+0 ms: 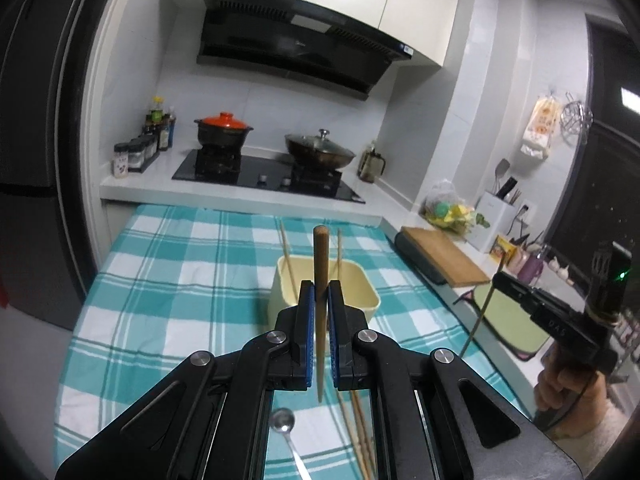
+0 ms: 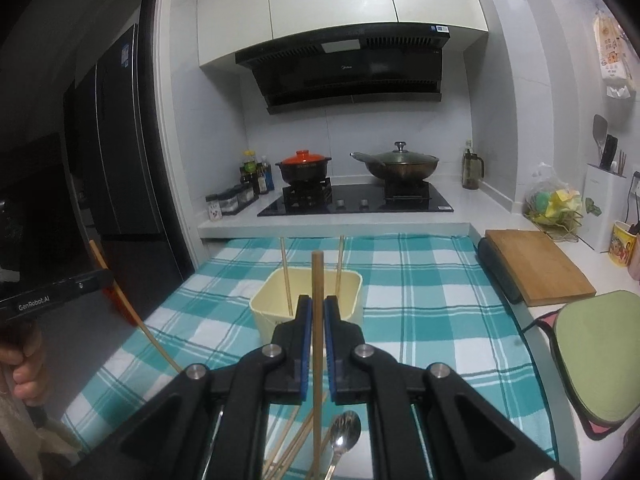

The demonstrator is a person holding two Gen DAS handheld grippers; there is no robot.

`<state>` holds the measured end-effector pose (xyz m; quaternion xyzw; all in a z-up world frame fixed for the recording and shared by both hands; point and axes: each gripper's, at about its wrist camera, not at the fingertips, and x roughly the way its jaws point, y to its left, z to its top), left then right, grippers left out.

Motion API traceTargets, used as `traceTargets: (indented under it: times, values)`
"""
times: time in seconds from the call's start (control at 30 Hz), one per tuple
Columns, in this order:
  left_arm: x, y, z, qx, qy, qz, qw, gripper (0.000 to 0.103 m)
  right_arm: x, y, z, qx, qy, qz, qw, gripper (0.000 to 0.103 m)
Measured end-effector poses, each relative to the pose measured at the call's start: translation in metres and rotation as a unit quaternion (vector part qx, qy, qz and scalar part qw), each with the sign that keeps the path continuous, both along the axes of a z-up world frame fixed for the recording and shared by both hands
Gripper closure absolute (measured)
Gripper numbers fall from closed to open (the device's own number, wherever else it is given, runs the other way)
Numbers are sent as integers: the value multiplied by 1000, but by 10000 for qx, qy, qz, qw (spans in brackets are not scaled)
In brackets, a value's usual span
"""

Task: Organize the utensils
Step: 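Lift the left tool's chopstick into the cream holder while the right tool inserts its chopstick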

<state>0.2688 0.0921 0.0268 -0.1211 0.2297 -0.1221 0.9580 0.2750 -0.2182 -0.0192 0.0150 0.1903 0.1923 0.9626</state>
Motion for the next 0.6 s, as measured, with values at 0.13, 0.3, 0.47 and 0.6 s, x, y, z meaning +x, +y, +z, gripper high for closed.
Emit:
traceTargets:
  times: [0.13,0.3,0.47,0.6]
  values:
    - [24,-1,32,-128,-283,19,9995,98,25,5,27,156,-293,-19,9994,97]
    - [71,-10,57,-55,-528,143,9985,98,71,18,60,330,-677,32,9972,97]
    - [137,-24,40,52,-142,195,9997,98,121,32,64,477,-869,24,9951,97]
    - [185,-41,2,137,468,58,9988,98,170,48,39,196,-505,30,9985,97]
